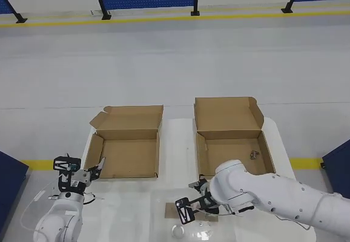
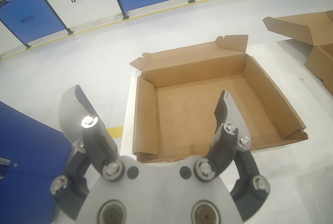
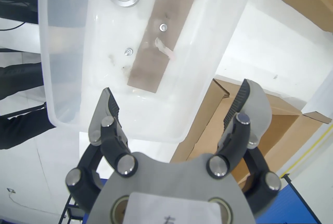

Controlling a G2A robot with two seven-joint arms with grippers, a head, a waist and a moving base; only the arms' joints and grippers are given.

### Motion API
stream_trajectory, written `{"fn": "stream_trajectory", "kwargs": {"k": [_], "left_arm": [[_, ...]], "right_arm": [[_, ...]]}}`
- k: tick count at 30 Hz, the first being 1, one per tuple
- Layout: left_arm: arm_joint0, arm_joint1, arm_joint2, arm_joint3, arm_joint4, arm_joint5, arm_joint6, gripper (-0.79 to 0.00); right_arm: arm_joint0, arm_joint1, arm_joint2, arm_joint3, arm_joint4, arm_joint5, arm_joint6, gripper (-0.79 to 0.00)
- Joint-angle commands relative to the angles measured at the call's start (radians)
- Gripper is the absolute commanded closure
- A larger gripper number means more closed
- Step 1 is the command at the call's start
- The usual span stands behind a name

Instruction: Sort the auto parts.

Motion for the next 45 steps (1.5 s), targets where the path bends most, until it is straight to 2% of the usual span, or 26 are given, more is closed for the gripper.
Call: {"fn": "stream_trajectory", "kwargs": {"k": [1,11,27,36,45], "left_arm": [[0.000,0.000,0.000,0.000,0.000,0.000,0.000,-0.785],[0.000,0.000,0.000,0.000,0.000,0.000,0.000,-0.785],[0.000,0.000,0.000,0.000,0.000,0.000,0.000,-0.785],[0.000,0.000,0.000,0.000,0.000,0.000,0.000,-0.785],[0.000,0.000,0.000,0.000,0.000,0.000,0.000,-0.785]], "right_arm": [[0.018,0.001,-0.005,-0.006,0.033,0.000,0.000,-0.785],[-0.001,0.000,-0.005,-0.005,0.018,-0.007,-0.011,-0.785],[-0.091,-0.061,-0.005,0.083,-0.015,0.047,0.047,-0.785],[-0.106,-0.063,-0.005,0.087,-0.042,0.061,0.061,-0.785],[-0.157,-0.114,-0.005,0.148,-0.069,0.080,0.079,-0.785]]}}
